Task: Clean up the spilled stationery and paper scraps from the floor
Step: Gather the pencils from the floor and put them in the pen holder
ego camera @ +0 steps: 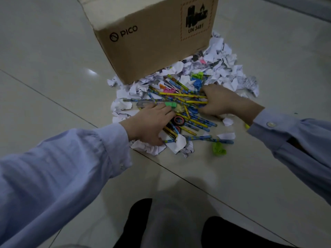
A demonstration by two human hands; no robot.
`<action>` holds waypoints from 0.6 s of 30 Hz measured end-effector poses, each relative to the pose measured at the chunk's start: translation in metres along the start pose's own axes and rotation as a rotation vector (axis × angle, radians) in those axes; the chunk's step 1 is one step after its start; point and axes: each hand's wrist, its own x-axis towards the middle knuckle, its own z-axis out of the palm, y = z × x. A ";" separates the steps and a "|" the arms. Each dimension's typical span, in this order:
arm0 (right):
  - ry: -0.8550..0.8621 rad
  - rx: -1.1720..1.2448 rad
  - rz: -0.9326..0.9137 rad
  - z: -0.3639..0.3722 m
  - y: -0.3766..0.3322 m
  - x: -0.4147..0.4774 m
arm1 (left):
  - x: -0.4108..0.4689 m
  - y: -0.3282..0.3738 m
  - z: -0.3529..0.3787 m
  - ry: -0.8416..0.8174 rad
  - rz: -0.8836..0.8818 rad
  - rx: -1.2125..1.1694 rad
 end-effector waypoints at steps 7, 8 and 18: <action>0.049 0.080 0.050 0.013 0.003 0.004 | 0.008 -0.002 -0.006 -0.018 -0.030 -0.051; 0.064 0.102 0.050 0.015 0.004 0.004 | 0.009 -0.003 -0.005 0.012 -0.016 -0.050; 0.060 0.193 0.069 0.011 0.013 0.004 | 0.024 -0.007 0.000 0.004 0.024 0.053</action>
